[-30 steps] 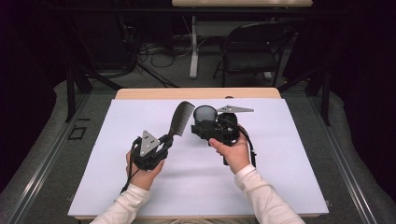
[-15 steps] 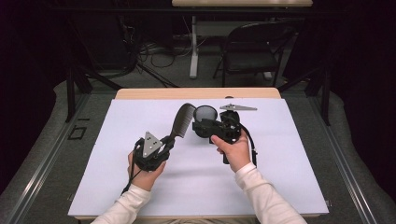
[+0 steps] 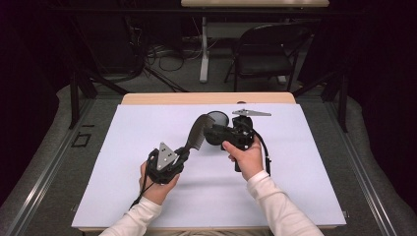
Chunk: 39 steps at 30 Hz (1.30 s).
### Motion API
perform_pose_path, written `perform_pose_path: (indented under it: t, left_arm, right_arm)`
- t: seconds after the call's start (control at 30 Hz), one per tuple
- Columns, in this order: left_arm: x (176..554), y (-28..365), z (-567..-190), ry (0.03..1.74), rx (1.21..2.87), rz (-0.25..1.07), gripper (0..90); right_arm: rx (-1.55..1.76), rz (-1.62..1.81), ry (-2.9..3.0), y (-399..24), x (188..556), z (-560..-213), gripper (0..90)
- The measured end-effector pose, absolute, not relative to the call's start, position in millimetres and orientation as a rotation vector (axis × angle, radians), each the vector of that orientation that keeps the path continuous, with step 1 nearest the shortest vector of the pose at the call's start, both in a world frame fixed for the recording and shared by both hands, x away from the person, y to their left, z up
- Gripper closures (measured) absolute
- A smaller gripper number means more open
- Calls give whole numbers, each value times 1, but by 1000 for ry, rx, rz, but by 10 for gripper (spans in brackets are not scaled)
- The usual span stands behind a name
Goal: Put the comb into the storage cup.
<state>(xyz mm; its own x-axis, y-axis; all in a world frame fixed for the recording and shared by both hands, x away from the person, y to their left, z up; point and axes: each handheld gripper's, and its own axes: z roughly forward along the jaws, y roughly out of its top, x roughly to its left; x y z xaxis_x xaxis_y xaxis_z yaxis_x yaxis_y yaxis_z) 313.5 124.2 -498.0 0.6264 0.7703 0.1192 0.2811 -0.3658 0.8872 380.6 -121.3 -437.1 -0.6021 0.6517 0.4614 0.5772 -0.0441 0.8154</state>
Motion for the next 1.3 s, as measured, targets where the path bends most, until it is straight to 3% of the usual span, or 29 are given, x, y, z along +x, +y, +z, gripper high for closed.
perform_pose_path:
  t: [1.3]
  left_arm:
    - [309,117,-500,800,1947,651,728]
  right_arm:
    - [1434,1891,2094,-123,385,-446,745]
